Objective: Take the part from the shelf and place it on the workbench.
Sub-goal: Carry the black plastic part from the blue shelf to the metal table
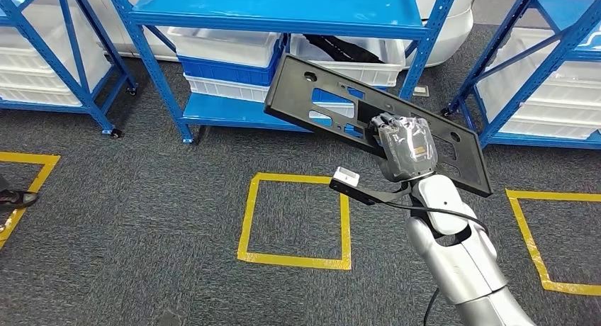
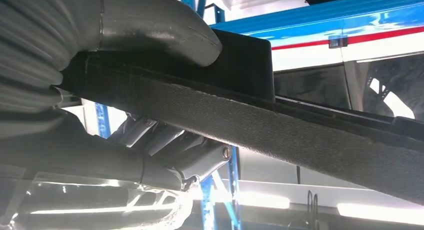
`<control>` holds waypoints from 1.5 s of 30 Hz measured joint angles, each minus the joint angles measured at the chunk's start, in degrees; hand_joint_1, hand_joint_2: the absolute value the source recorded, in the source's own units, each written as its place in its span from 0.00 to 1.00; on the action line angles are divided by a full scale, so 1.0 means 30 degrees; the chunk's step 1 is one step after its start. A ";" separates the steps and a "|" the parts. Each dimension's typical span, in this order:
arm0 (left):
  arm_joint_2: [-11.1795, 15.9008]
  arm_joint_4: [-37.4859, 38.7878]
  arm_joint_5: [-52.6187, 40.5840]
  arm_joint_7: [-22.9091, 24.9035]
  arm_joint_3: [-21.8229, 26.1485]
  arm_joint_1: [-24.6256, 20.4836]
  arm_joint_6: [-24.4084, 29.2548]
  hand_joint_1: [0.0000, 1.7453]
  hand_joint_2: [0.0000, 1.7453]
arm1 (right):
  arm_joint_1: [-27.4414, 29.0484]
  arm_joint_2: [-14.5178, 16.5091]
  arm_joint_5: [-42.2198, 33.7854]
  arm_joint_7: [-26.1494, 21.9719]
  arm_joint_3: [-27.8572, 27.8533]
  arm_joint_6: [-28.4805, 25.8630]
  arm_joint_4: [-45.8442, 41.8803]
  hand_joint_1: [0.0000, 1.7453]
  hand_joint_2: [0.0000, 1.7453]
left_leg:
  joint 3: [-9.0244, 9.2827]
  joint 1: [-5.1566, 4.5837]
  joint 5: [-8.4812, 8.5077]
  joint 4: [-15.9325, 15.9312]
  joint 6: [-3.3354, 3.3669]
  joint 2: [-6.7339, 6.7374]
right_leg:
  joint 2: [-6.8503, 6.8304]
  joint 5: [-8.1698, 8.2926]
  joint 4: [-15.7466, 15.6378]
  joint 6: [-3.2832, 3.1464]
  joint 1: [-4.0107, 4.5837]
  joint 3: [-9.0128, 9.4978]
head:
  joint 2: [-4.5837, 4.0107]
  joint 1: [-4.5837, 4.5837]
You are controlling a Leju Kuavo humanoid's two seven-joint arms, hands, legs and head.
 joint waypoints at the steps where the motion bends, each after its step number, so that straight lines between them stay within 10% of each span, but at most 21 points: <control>1: -0.0007 0.0000 0.0002 -0.0005 0.0000 0.0004 -0.0002 0.00 0.00 | -0.0010 0.0007 0.0002 0.0007 -0.0007 0.0000 -0.0007 0.99 1.00 | -0.0073 -0.0020 0.0239 -0.0061 -0.0090 0.0000 | 0.0026 -0.0142 -0.0667 -0.0157 0.0084 0.0299 | 0.0000 -0.0013; 4: -0.0015 0.0005 0.0009 -0.0007 -0.0005 0.0070 0.0002 0.00 0.00 | 0.0012 0.0034 0.0017 0.0024 0.0002 0.0031 -0.0002 0.99 1.00 | -0.0313 -0.0009 0.0306 -0.0013 -0.0362 -0.0036 | 0.0013 0.0298 -0.0773 -0.0606 -0.0120 -0.0100 | 0.0000 -0.0077; 8: -0.0013 0.0007 0.0025 0.0016 -0.0002 0.0101 0.0011 0.00 0.00 | 0.0039 0.0111 0.0024 0.0026 0.0018 0.0080 0.0005 0.99 1.00 | -0.1391 0.0130 -0.3248 0.4144 -0.0778 -0.0045 | -0.0104 0.1273 -0.0684 -0.1244 -0.0259 -0.1049 | 0.0000 -0.0226; 10: -0.0016 0.0007 0.0027 0.0018 -0.0005 0.0094 0.0009 0.00 0.00 | 0.0068 0.0127 0.0026 0.0026 0.0020 0.0082 0.0009 0.99 1.00 | -0.1386 0.0224 -0.3598 0.5919 -0.0902 -0.0043 | -0.0116 0.1745 -0.0606 -0.1206 -0.0246 -0.1703 | 0.0000 -0.0235; 13: -0.0015 0.0004 0.0027 0.0031 0.0000 0.0046 0.0011 0.00 0.00 | 0.0090 0.0155 0.0027 0.0026 0.0011 0.0082 0.0009 0.99 1.00 | 0.1026 0.0388 -0.2516 0.3765 -0.0943 -0.0051 | -0.0102 0.2338 -0.0379 -0.0999 -0.0257 -0.2628 | 0.0000 -0.0244; 15: -0.0013 -0.0013 0.0024 0.0038 0.0000 -0.0022 0.0015 0.00 0.00 | 0.0063 0.0164 0.0033 0.0026 -0.0040 0.0082 0.0005 0.99 1.00 | 0.2902 0.0361 -0.2856 0.1131 -0.0828 -0.0095 | -0.0094 0.2672 -0.0256 -0.0746 -0.0205 -0.2983 | 0.0000 -0.0231; 18: -0.0013 -0.0027 0.0022 0.0051 -0.0002 -0.0029 0.0020 0.00 0.00 | 0.0013 0.0175 0.0049 0.0002 -0.0095 0.0087 0.0018 0.99 1.00 | 0.3225 0.0180 -0.2924 -0.0008 -0.0352 -0.0094 | -0.0129 0.3219 -0.0363 -0.0302 -0.0148 -0.3195 | 0.0000 -0.0197; 20: -0.0022 -0.0027 0.0022 0.0062 0.0004 -0.0014 0.0002 0.00 0.00 | 0.0031 0.0147 0.0040 -0.0058 -0.0097 0.0089 0.0057 0.99 1.00 | 0.2809 0.0153 -0.2378 -0.0150 0.0038 0.0010 | -0.0074 0.2652 0.0125 -0.0313 -0.0150 -0.3568 | 0.0000 -0.0171; 24: -0.0024 -0.0036 0.0024 0.0062 0.0015 -0.0039 -0.0135 0.00 0.00 | 0.0046 0.0144 -0.0038 -0.0189 -0.0091 0.0084 0.0209 0.99 1.00 | 0.1446 0.0096 -0.1180 -0.0175 0.0315 0.0092 | -0.0025 -0.0481 0.4364 -0.0644 -0.0174 -0.4548 | 0.0000 0.0024; 26: -0.0029 -0.0036 0.0024 0.0066 0.0020 -0.0037 -0.0237 0.00 0.00 | 0.0054 0.0167 -0.0115 -0.0249 -0.0080 0.0080 0.0321 0.99 1.00 | 0.0643 0.0075 -0.0579 -0.0143 0.0255 0.0106 | -0.0022 -0.0150 0.5411 -0.0222 -0.0171 -0.4042 | 0.0000 0.0051; 28: -0.0038 -0.0038 0.0020 0.0051 0.0024 -0.0037 -0.0244 0.00 0.00 | 0.0033 0.0206 -0.0206 -0.0308 -0.0077 0.0071 0.0403 0.99 1.00 | -0.0072 0.0065 -0.0022 -0.0104 0.0124 0.0111 | -0.0023 0.0600 0.3918 0.0051 -0.0167 -0.2338 | 0.0000 0.0049; 30: -0.0043 -0.0046 0.0011 -0.0115 0.0035 -0.0022 -0.0217 0.00 0.00 | -0.0006 0.0268 -0.0315 -0.0350 -0.0088 0.0051 0.0424 0.99 1.00 | -0.0452 0.0017 0.0441 -0.0099 -0.0096 0.0090 | -0.0023 -0.0077 0.0736 -0.0278 -0.0012 -0.0023 | 0.0000 0.0001; 32: -0.0056 -0.0051 -0.0015 -0.0335 0.0044 -0.0005 -0.0179 0.00 0.00 | -0.0057 0.0306 -0.0401 -0.0397 -0.0100 0.0035 0.0428 0.99 1.00 | -0.0438 0.0005 0.0851 -0.0230 -0.0326 0.0077 | 0.0003 -0.0830 -0.1082 -0.0719 0.0194 0.0983 | -0.0004 -0.0037; 35: -0.0159 -0.0053 -0.0060 -0.0571 0.0066 -0.0008 -0.0069 0.00 0.00 | -0.0136 0.0326 0.0038 -0.0295 -0.0053 0.0046 0.0453 0.99 1.00 | -0.0606 0.0104 0.0767 -0.0186 -0.0651 0.0011 | -0.0060 -0.0321 -0.1100 -0.1221 0.0019 0.0618 | 0.0000 -0.0076; 40: -0.0820 -0.0153 -0.0226 -0.0133 0.0122 -0.0582 0.0461 0.00 0.00 | -0.0222 0.0479 0.0679 0.0047 0.0038 0.0109 0.0501 0.99 1.00 | -0.2053 0.0265 -0.2730 0.5021 -0.1107 -0.0028 | -0.0346 0.0628 -0.1041 -0.1585 -0.0090 -0.0287 | 0.0000 -0.0173; 42: -0.0989 -0.0188 -0.0257 -0.0091 0.0120 -0.0670 0.0454 0.00 0.00 | -0.0218 0.0517 0.0698 0.0049 0.0073 0.0129 0.0541 0.99 1.00 | -0.1131 0.0326 -0.2228 0.4666 -0.1132 0.0012 | -0.0448 0.0773 -0.0915 -0.1516 -0.0077 -0.0573 | 0.0000 -0.0177; 45: -0.1091 -0.0249 -0.0270 -0.0107 0.0131 -0.0784 0.0413 0.00 0.00 | -0.0250 0.0535 0.0758 0.0073 0.0073 0.0140 0.0561 0.99 1.00 | 0.1615 0.0215 -0.1682 0.0891 -0.0836 0.0575 | -0.0673 0.0841 -0.0698 -0.1412 0.0012 -0.0817 | 0.0000 -0.0171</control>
